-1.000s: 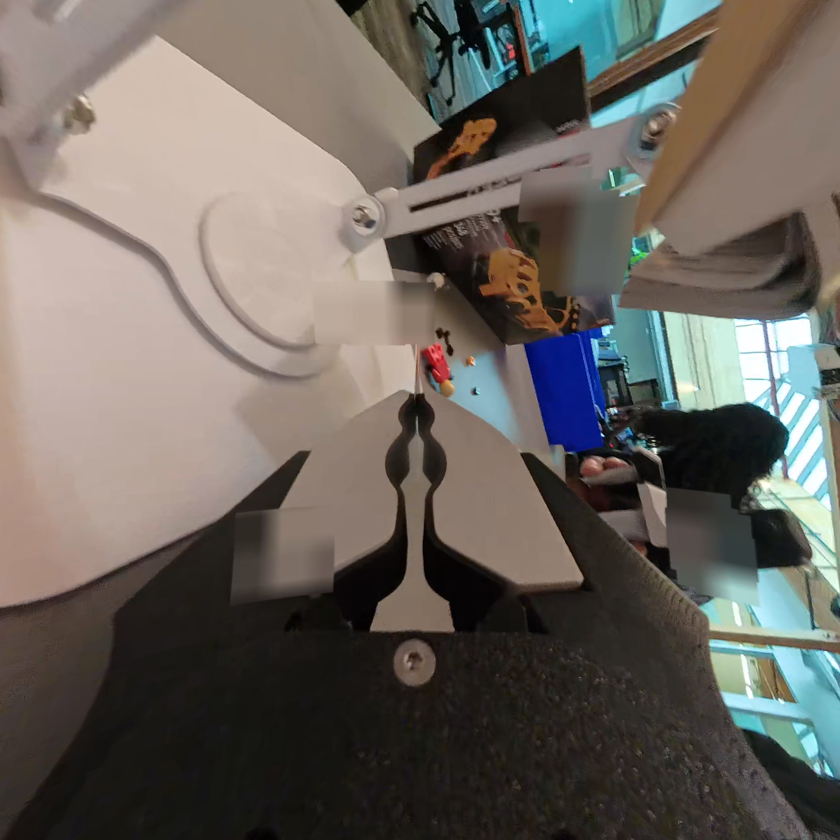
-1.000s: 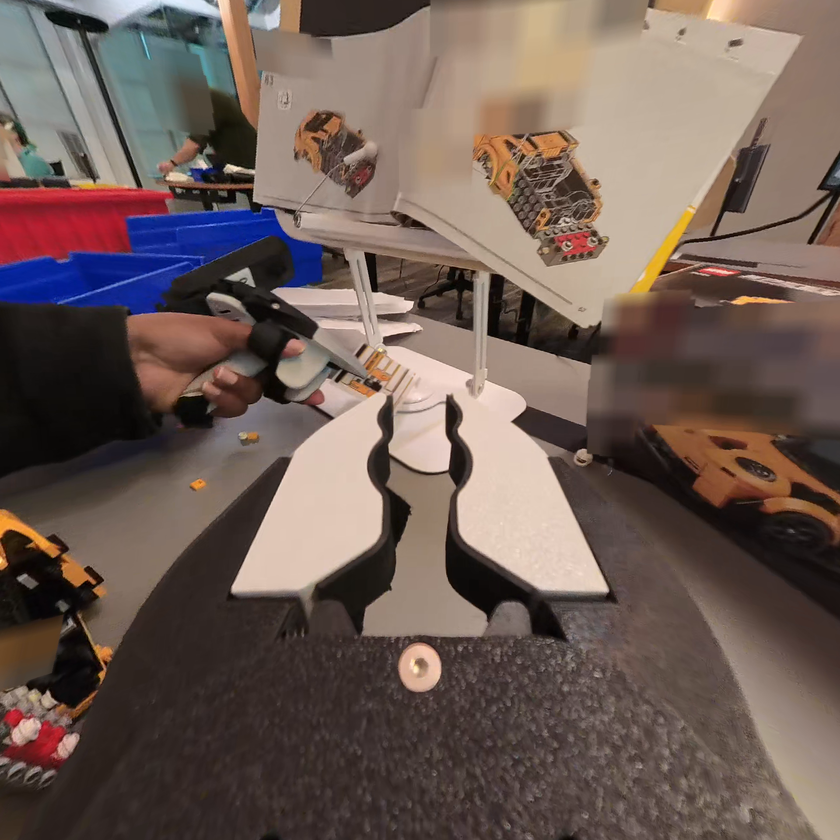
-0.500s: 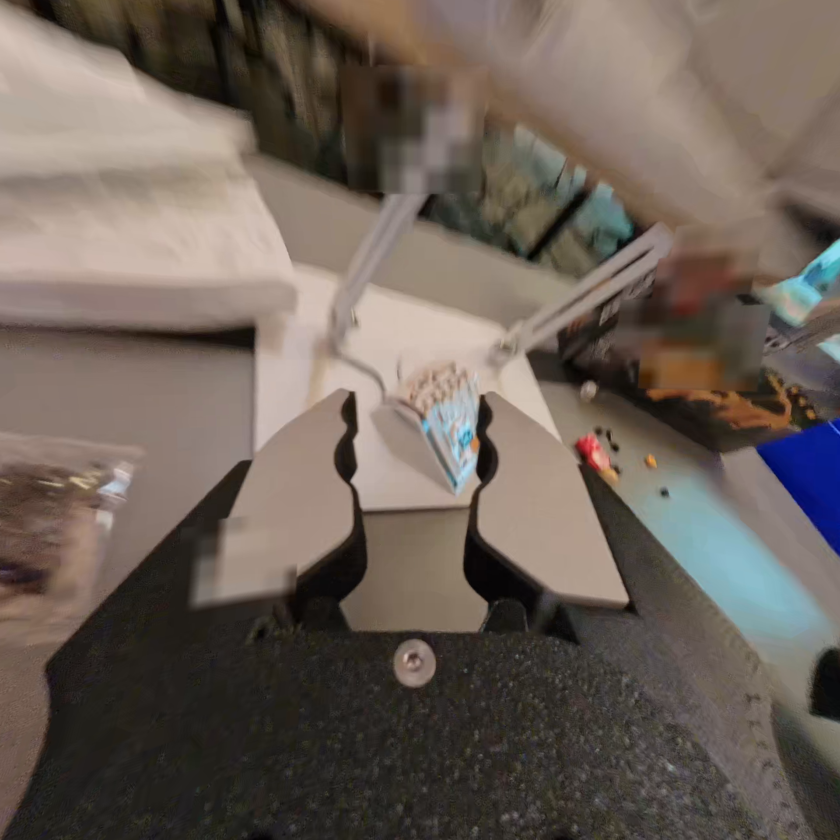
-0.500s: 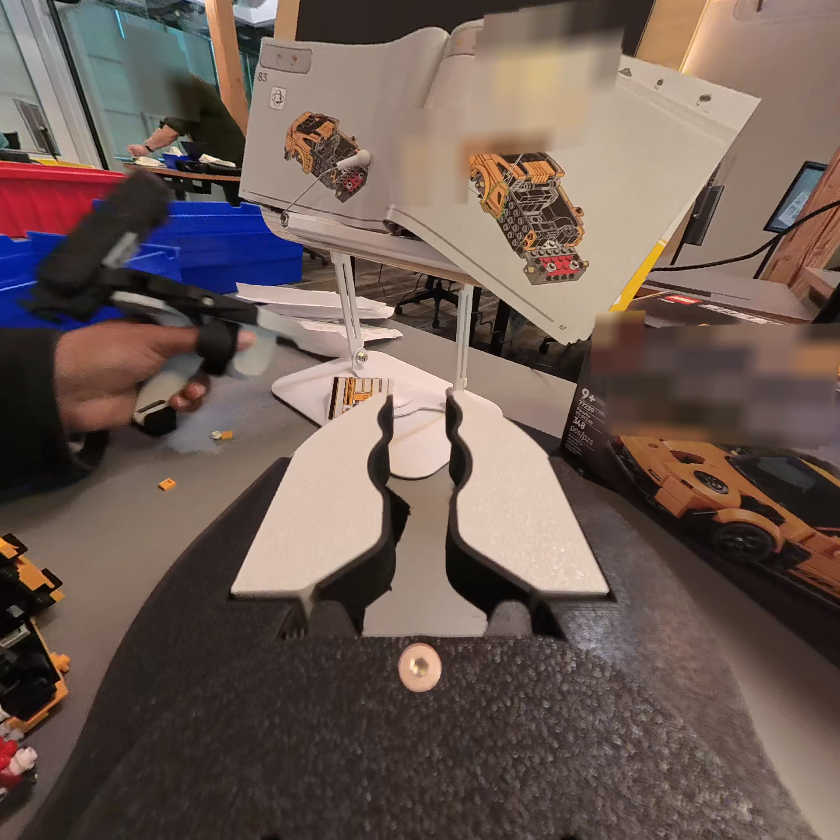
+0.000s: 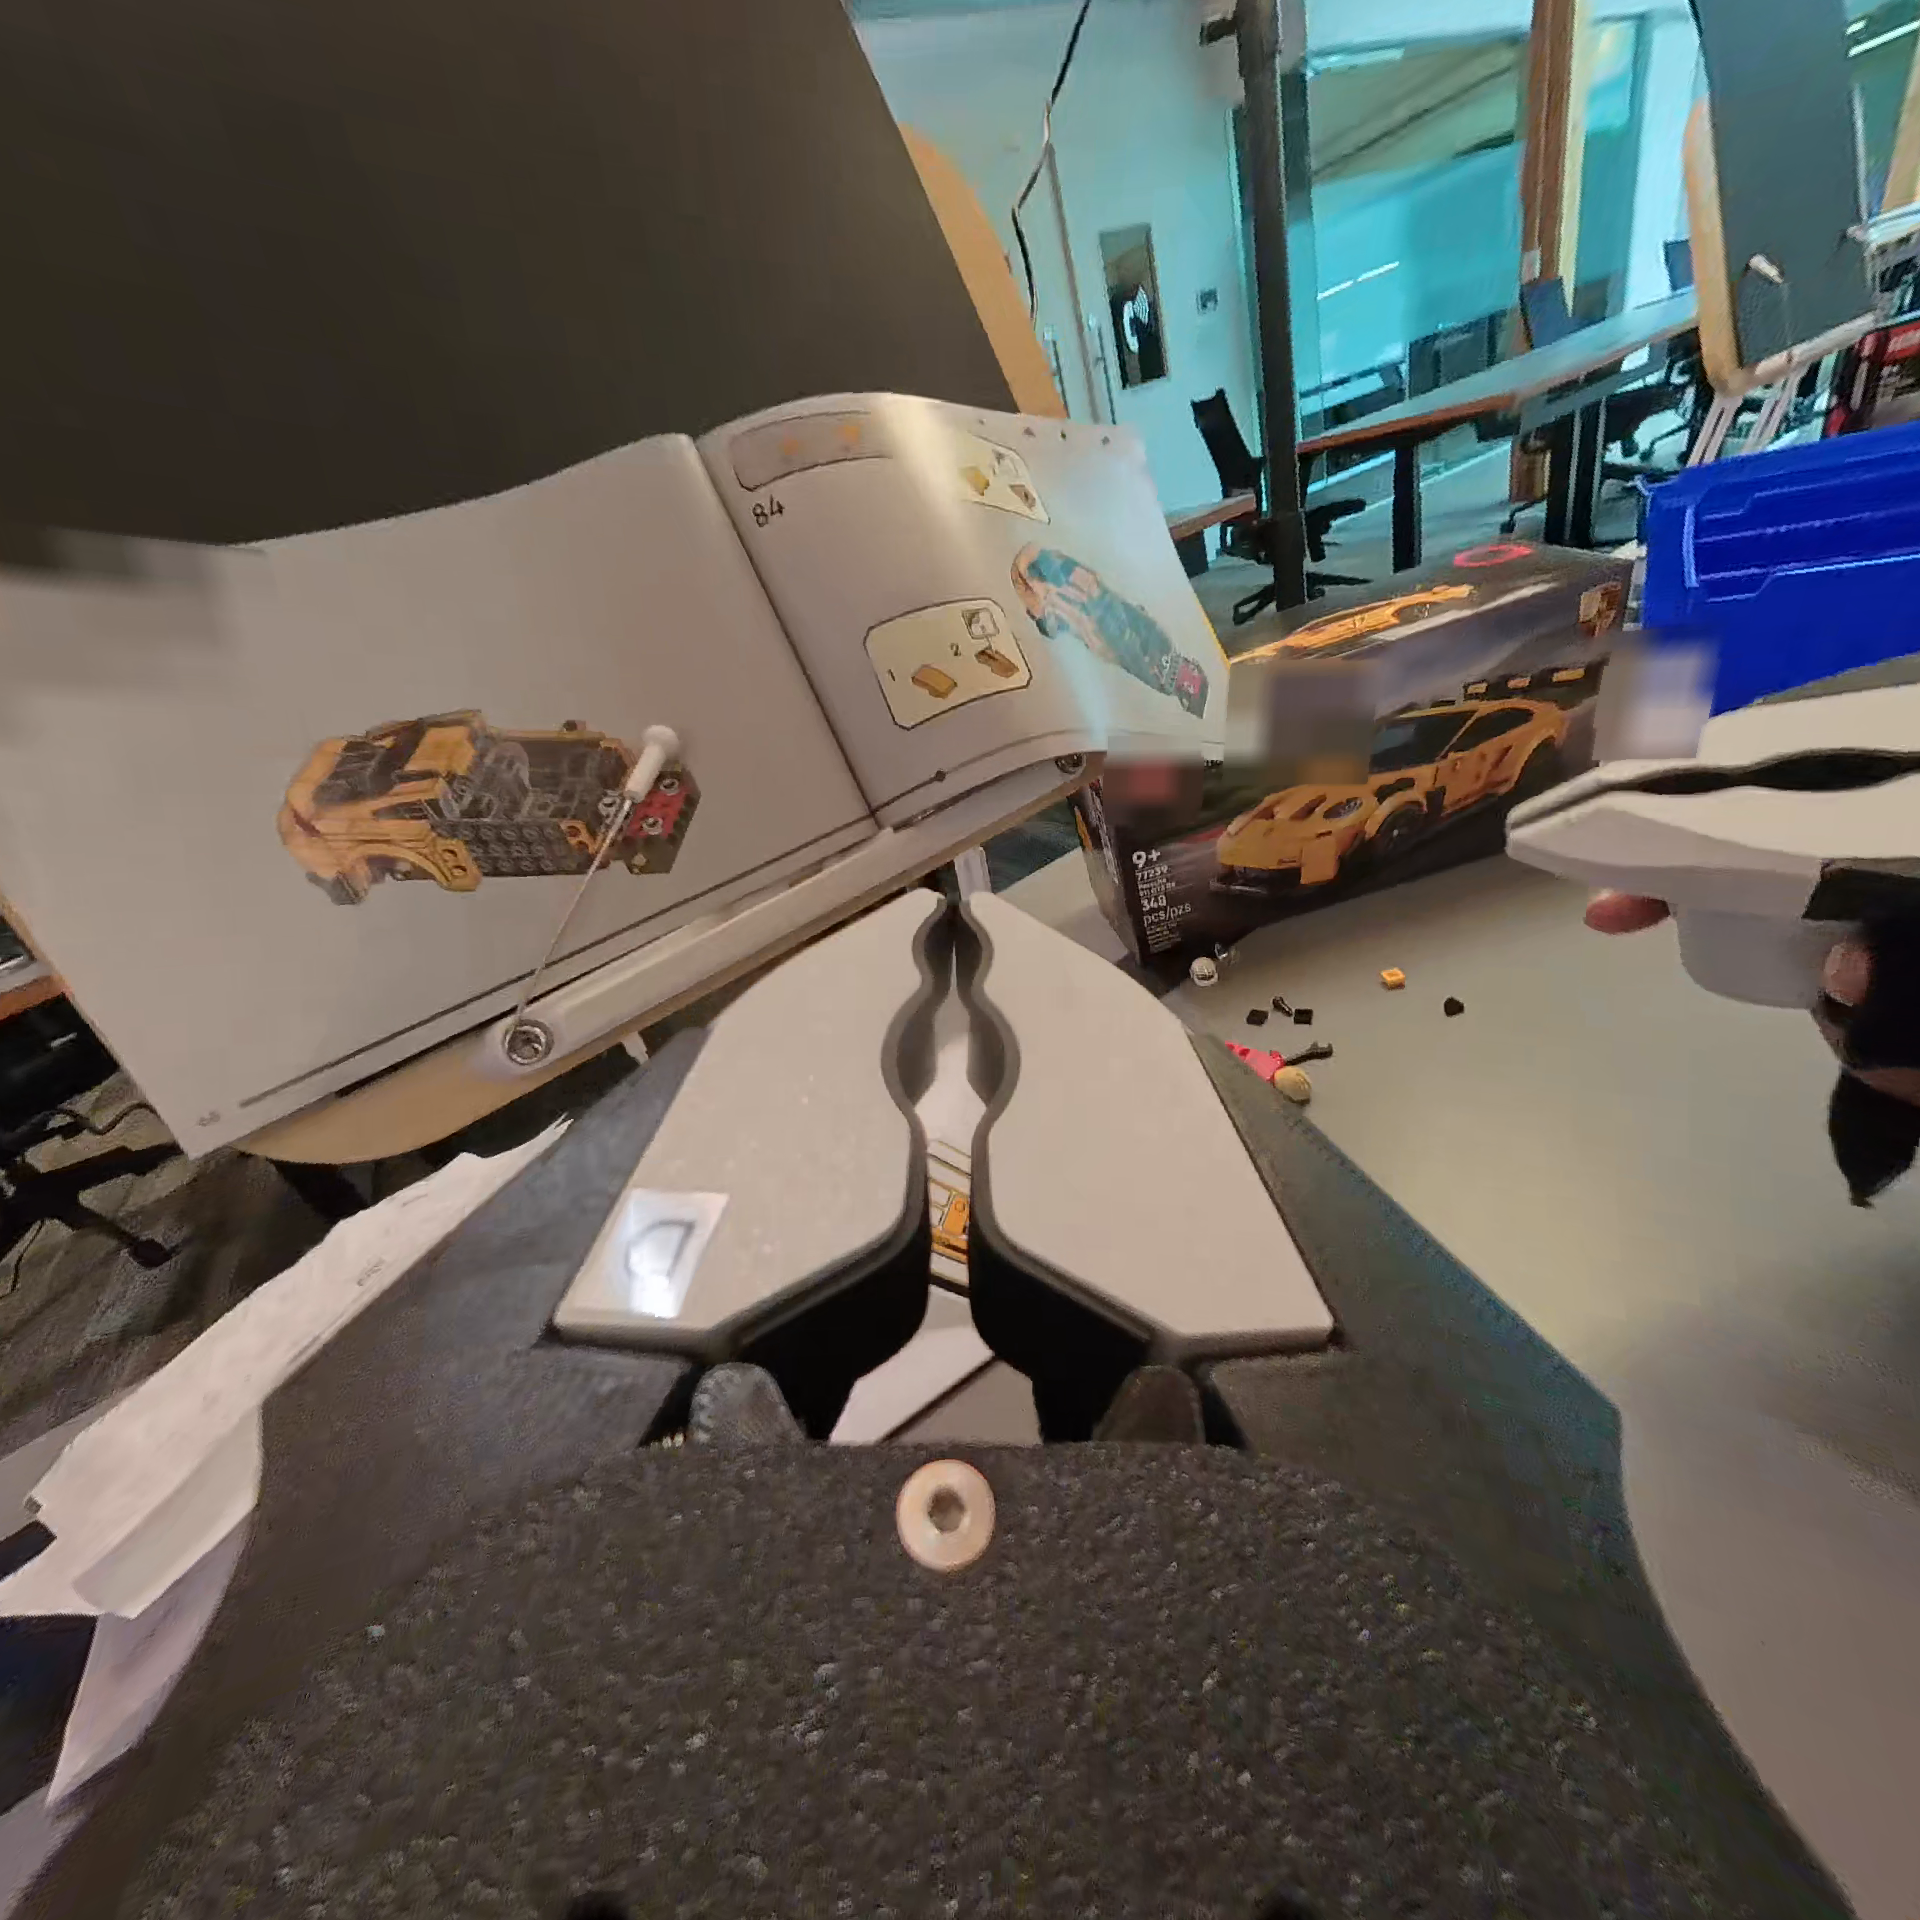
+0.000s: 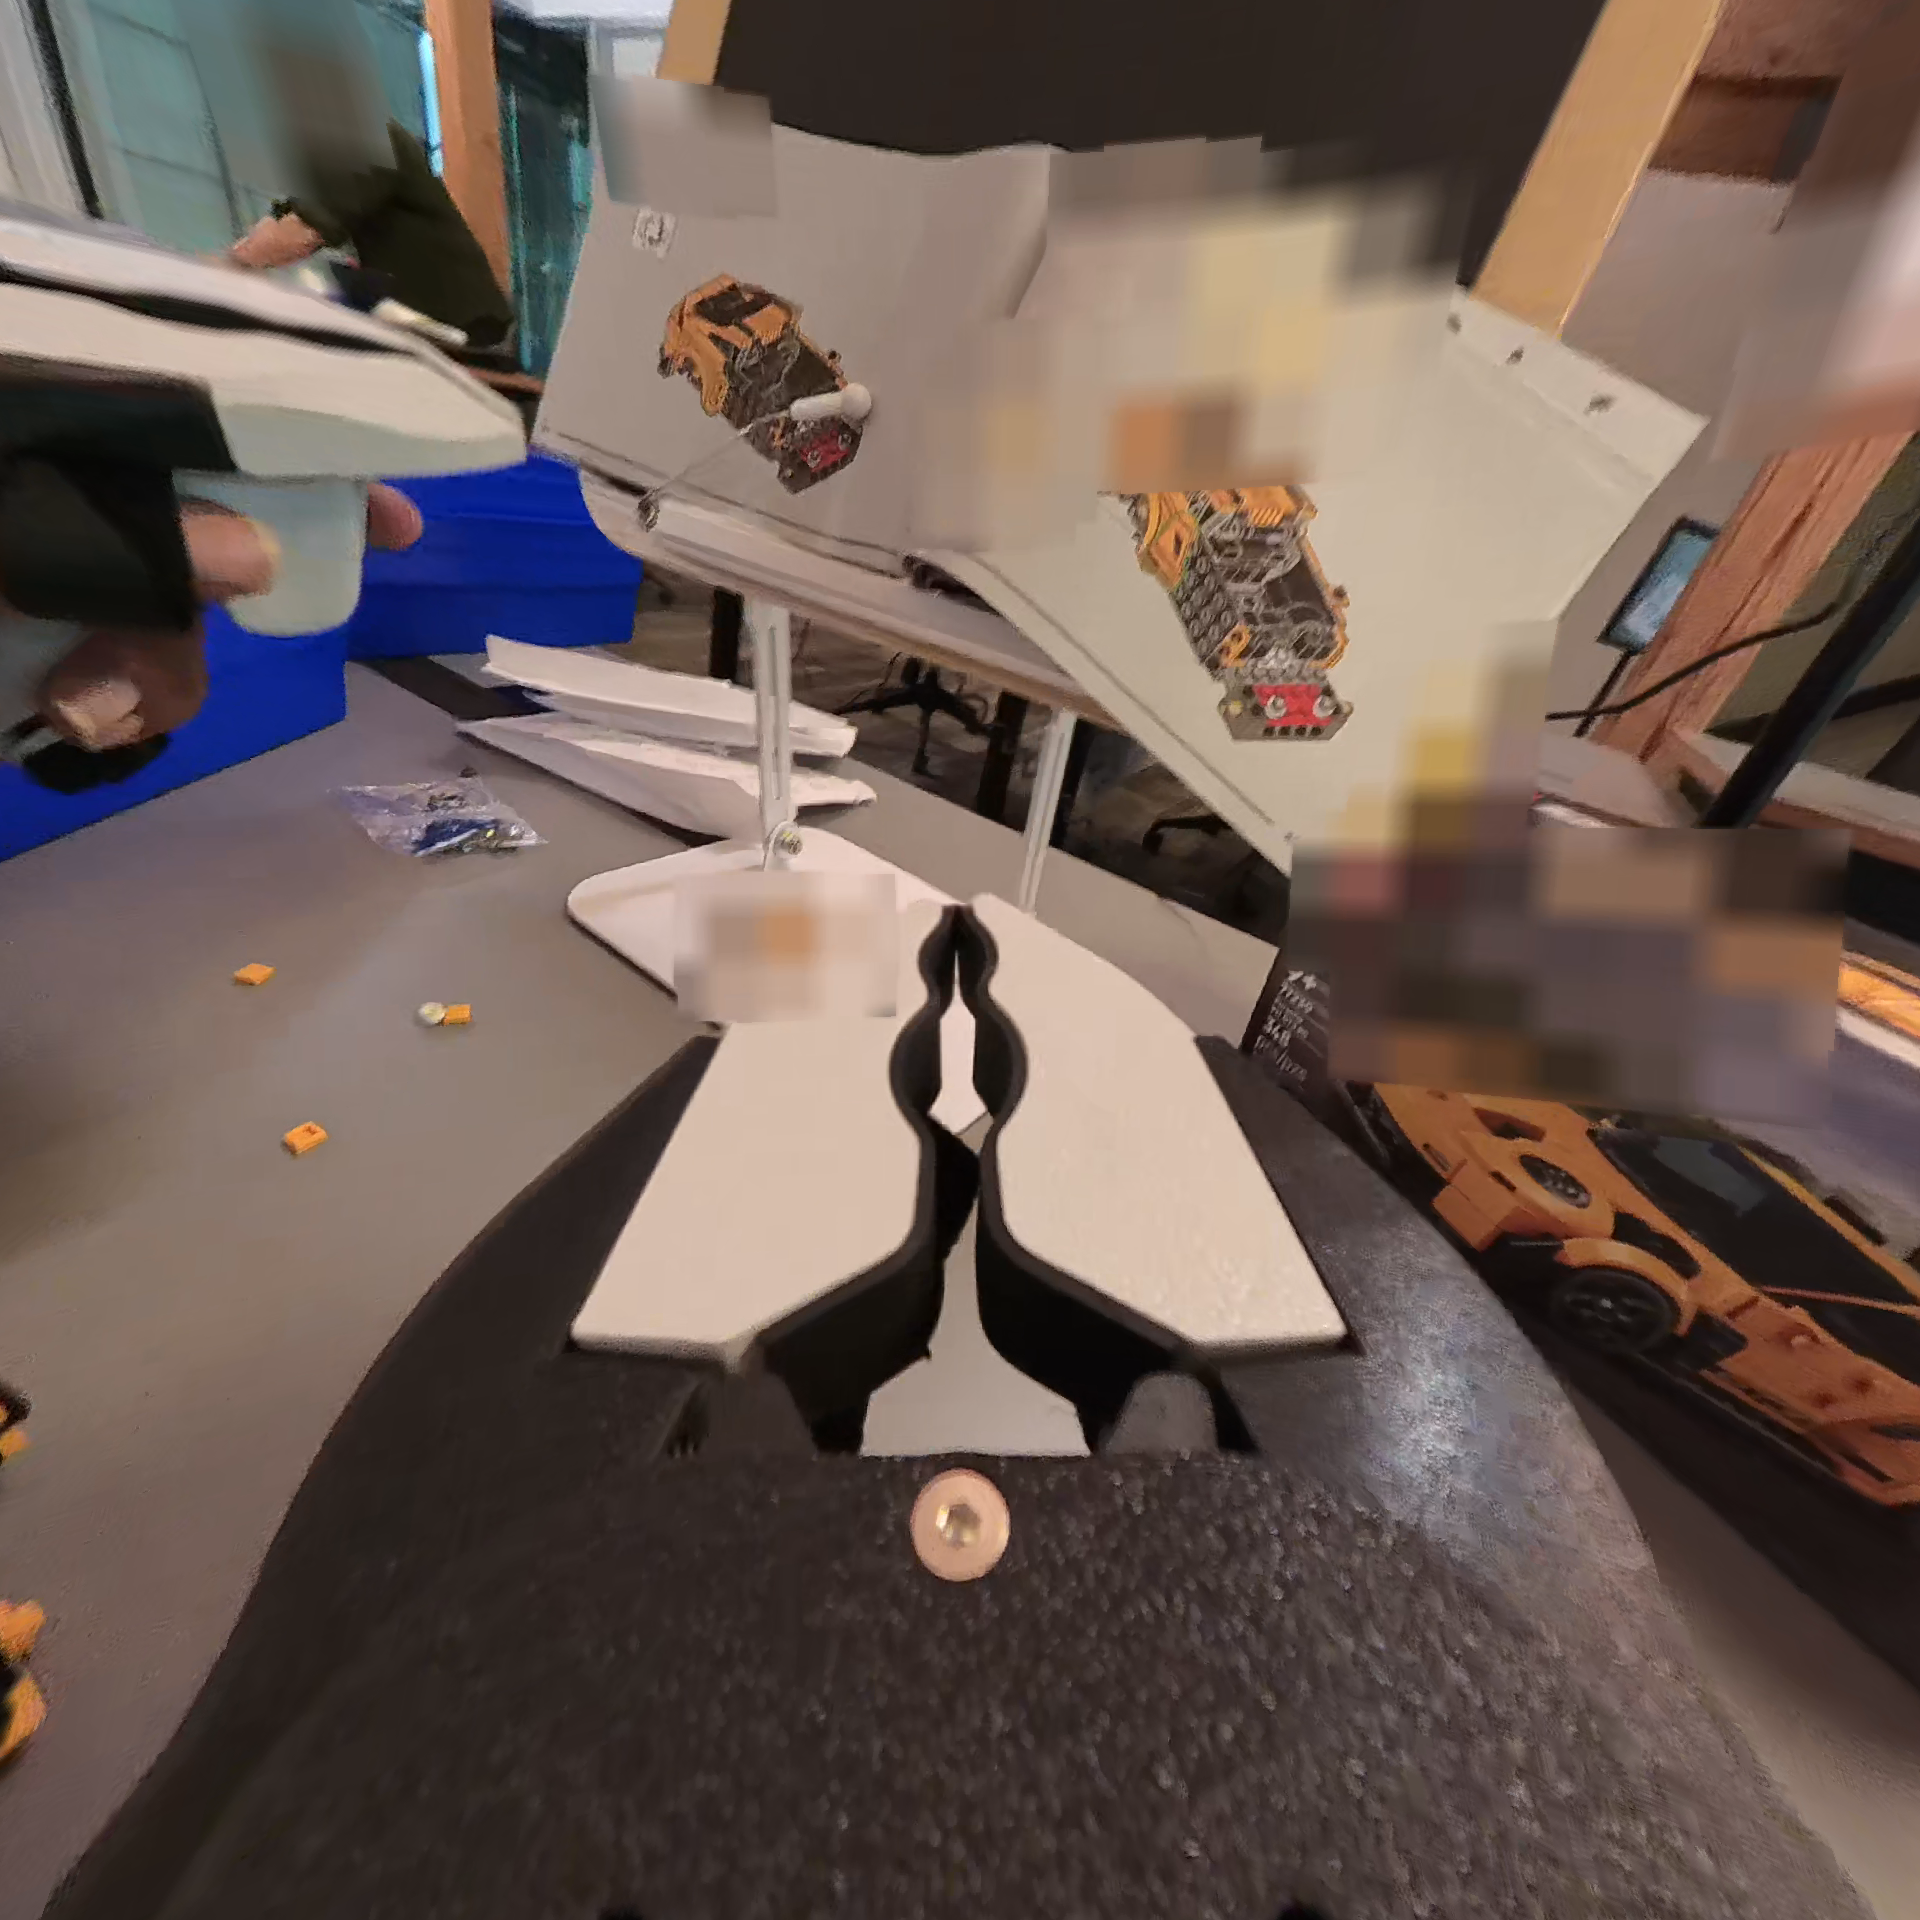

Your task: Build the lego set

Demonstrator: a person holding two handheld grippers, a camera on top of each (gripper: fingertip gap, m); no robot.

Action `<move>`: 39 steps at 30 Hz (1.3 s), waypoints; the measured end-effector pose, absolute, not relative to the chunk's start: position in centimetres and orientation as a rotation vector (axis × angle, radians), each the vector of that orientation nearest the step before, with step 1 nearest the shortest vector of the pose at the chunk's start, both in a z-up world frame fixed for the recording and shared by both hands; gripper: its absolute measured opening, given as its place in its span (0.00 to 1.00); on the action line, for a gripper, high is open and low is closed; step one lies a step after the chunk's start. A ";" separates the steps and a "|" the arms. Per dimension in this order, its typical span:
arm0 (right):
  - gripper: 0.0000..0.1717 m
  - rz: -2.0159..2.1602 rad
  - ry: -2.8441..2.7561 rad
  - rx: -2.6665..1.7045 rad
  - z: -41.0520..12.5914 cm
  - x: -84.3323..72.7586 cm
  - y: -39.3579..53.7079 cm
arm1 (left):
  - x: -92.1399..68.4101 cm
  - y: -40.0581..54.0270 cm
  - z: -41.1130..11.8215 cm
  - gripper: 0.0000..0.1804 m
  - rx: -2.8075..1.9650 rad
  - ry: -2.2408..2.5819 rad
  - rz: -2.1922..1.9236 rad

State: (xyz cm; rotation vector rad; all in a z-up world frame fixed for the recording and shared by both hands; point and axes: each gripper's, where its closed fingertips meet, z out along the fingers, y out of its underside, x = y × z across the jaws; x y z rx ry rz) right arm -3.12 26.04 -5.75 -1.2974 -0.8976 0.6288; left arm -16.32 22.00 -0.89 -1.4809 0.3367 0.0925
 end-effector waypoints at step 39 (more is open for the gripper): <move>0.03 0.153 -1.626 -1.125 -5.3 -5.5 35.2 | -19.9 22.7 -4.9 0.00 -1.621 0.223 0.108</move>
